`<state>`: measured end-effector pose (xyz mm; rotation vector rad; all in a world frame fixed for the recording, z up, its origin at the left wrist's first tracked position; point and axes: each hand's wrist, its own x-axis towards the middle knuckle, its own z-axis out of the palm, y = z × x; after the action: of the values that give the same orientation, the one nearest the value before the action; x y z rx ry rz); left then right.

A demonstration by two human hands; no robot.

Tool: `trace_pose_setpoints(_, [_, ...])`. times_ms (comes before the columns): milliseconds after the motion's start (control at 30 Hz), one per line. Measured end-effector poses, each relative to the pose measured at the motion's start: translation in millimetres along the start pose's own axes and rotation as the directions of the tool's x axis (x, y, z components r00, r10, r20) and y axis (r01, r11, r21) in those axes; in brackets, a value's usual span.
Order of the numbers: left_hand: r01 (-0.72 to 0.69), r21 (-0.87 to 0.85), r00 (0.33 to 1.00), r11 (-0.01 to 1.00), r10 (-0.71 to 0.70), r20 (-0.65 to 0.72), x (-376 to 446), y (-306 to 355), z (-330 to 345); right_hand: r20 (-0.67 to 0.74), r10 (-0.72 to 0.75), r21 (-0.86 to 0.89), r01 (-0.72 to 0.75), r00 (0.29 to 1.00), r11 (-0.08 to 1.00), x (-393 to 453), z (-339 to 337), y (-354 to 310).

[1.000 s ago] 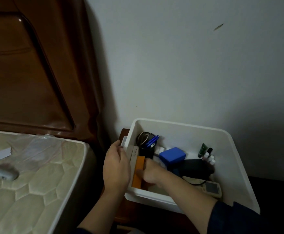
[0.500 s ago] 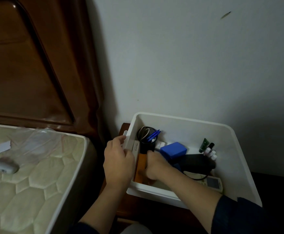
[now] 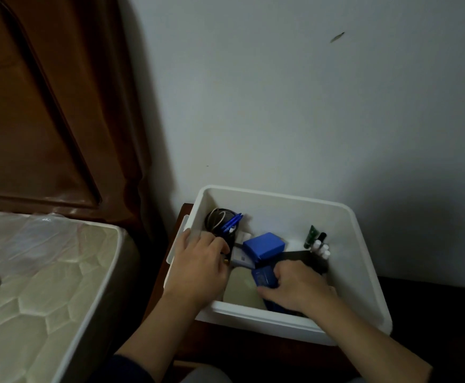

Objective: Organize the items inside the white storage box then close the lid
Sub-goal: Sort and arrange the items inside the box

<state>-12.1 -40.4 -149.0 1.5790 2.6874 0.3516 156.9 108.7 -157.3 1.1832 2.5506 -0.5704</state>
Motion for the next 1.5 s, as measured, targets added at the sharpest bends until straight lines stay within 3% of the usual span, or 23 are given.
trace_pose_setpoints(233, [0.015,-0.08,1.0,0.997,-0.015,-0.009,-3,1,-4,0.011,0.001,0.042,-0.001,1.0,0.999,8,6,-2])
trace_pose_setpoints(367, [0.031,-0.095,0.999,0.995,-0.032,-0.01,-1,1,-4,-0.17,0.004,0.094,0.012,0.986,0.995,6,-7,6])
trace_pose_setpoints(467, [0.038,-0.095,0.999,0.995,-0.04,-0.023,-1,0,-1,-0.29,0.046,0.35,0.061,0.956,0.935,2,-31,23])
trace_pose_setpoints(533, [0.048,-0.086,0.998,0.995,-0.052,-0.046,-1,0,0,-0.367,0.061,0.429,0.111,0.928,0.896,-3,-45,39])
trace_pose_setpoints(700, [-0.071,-0.042,0.997,0.997,0.071,0.006,9,29,2,-0.565,-0.04,0.217,0.195,0.824,0.957,-17,-56,81])
trace_pose_setpoints(867, [-0.087,-0.238,0.982,0.967,0.123,0.144,33,81,21,-0.547,-0.033,0.182,0.157,0.837,0.971,-24,-43,101])
trace_pose_setpoints(967, [-0.05,-0.166,0.967,0.985,0.089,0.238,53,95,32,-0.573,-0.032,0.202,0.179,0.819,0.963,-21,-38,105])
trace_pose_setpoints(1100, [0.05,-0.121,0.923,0.991,0.0,0.384,83,96,45,-0.529,0.058,0.388,0.181,0.847,0.904,-13,-42,108])
trace_pose_setpoints(1200, [0.084,-0.108,0.893,0.991,-0.027,0.45,102,100,63,-0.51,0.058,0.363,0.154,0.858,0.919,-10,-38,111])
trace_pose_setpoints(1500, [0.007,0.025,0.871,1.0,-0.018,0.491,120,105,104,-0.523,0.07,0.349,0.139,0.849,0.927,-6,-35,113])
